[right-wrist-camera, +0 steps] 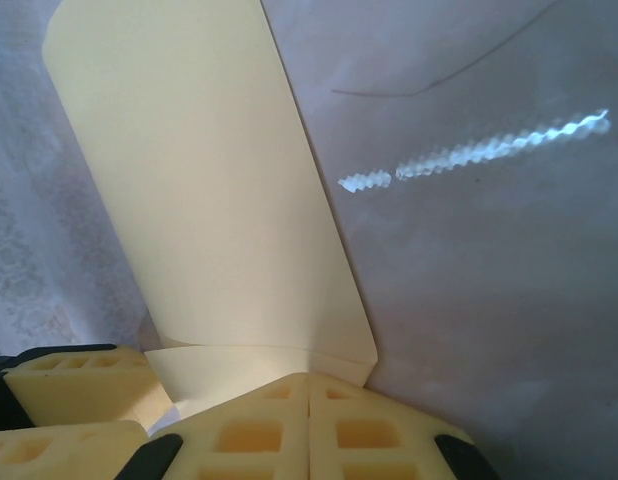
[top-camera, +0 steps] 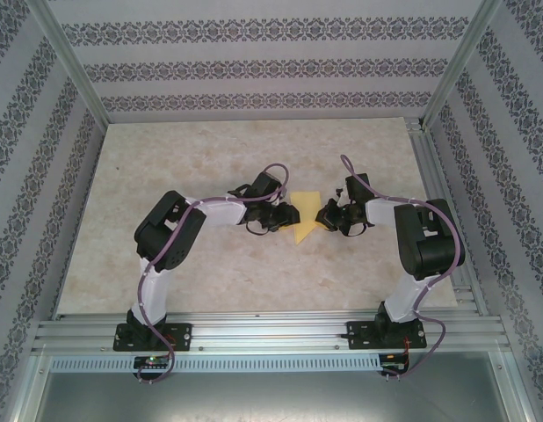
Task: Fold a paper plane with a square sheet of paper (pick it up from the middle)
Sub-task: Turn over the triangle at the center of the table.
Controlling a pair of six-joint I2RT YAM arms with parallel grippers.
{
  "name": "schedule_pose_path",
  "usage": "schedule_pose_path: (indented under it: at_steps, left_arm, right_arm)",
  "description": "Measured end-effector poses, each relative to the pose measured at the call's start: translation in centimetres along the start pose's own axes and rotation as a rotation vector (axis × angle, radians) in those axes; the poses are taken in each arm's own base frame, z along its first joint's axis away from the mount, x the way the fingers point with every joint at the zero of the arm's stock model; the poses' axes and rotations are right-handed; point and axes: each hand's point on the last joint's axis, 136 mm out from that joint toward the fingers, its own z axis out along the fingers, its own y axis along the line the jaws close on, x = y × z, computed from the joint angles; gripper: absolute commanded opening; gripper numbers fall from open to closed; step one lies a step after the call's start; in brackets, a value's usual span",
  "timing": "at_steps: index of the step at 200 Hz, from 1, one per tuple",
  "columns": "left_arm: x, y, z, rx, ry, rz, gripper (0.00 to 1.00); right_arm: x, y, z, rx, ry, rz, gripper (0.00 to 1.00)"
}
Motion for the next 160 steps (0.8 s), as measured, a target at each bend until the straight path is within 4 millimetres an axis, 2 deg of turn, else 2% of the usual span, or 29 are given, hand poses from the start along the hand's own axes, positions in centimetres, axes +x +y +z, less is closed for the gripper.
schedule_pose_path:
  at_steps: [39,102,160]
  left_arm:
    - [0.9,0.0,-0.2,-0.035,0.012,-0.003,0.39]
    - [4.9,-0.6,-0.5,-0.07,0.061,-0.018,0.39]
    - [5.8,-0.8,-0.4,-0.074,0.07,-0.048,0.37]
  right_arm:
    - [0.0,0.0,0.0,0.0,0.0,0.0,0.07]
    - [0.0,0.0,0.0,-0.001,0.0,0.0,0.07]
    - [0.0,0.0,0.0,-0.002,0.001,0.0,0.07]
